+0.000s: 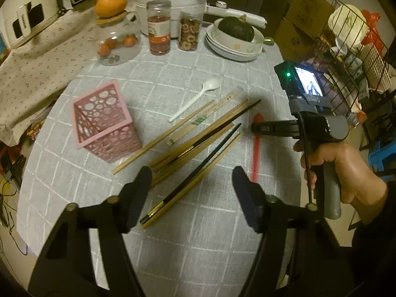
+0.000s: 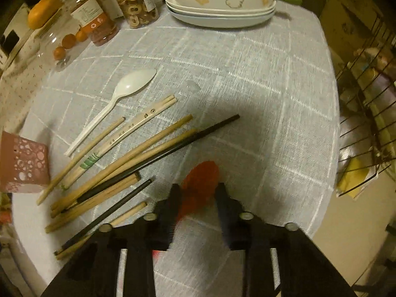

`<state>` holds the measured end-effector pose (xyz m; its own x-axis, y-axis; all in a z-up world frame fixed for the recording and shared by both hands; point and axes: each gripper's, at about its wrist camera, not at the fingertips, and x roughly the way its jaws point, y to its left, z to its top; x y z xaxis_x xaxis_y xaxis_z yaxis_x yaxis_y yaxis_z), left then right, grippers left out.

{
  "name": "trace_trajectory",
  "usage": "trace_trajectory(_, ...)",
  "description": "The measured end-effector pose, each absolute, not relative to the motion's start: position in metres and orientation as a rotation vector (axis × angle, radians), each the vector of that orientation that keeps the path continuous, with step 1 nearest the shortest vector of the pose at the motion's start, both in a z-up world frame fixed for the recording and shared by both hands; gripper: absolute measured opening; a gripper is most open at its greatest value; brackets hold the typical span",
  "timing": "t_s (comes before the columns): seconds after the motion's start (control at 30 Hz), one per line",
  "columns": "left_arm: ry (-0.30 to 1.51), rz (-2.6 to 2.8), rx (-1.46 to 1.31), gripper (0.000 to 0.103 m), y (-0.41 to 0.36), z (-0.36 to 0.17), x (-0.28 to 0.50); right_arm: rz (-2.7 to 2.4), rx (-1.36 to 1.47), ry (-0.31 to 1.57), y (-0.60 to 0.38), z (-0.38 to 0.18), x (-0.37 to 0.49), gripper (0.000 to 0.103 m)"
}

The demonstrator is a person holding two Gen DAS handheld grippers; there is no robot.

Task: Organize utensils
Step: 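Move the right tool to the red spoon and grasp its handle, then grasp a wooden chopstick with the left tool while the right tool lifts the red spoon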

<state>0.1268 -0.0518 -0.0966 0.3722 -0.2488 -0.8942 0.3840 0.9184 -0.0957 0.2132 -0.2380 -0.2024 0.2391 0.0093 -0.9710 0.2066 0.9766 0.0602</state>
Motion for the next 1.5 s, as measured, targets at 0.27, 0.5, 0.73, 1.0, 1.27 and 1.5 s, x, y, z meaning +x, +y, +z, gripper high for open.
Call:
trace_trajectory(0.27, 1.213, -0.443, 0.156, 0.05, -0.073, -0.142, 0.145, -0.046, 0.269, 1.338, -0.245, -0.191, 0.188, 0.005)
trace_trajectory(0.5, 1.183, -0.583, 0.265, 0.033, -0.111, -0.181, 0.149, -0.002, 0.275, 1.315, -0.256, -0.178, 0.166, 0.005)
trace_trajectory(0.73, 1.189, -0.601, 0.286, 0.031, -0.128, -0.196, 0.154, 0.002, 0.265, 1.323, -0.267, -0.182, 0.163, 0.006)
trace_trajectory(1.0, 1.186, -0.608, 0.352, 0.031, -0.142, -0.203, 0.156, -0.005, 0.261, 1.33, -0.271, -0.186, 0.163, 0.006)
trace_trajectory(1.27, 1.178, -0.553, 0.271, 0.007, -0.136, -0.198, 0.165, -0.029, 0.24, 1.314, -0.268, -0.181, 0.161, 0.006)
trace_trajectory(1.5, 1.053, -0.527, 0.227, 0.007, -0.114, -0.15, 0.152, -0.024, 0.223, 1.228, -0.258, -0.151, 0.156, 0.006)
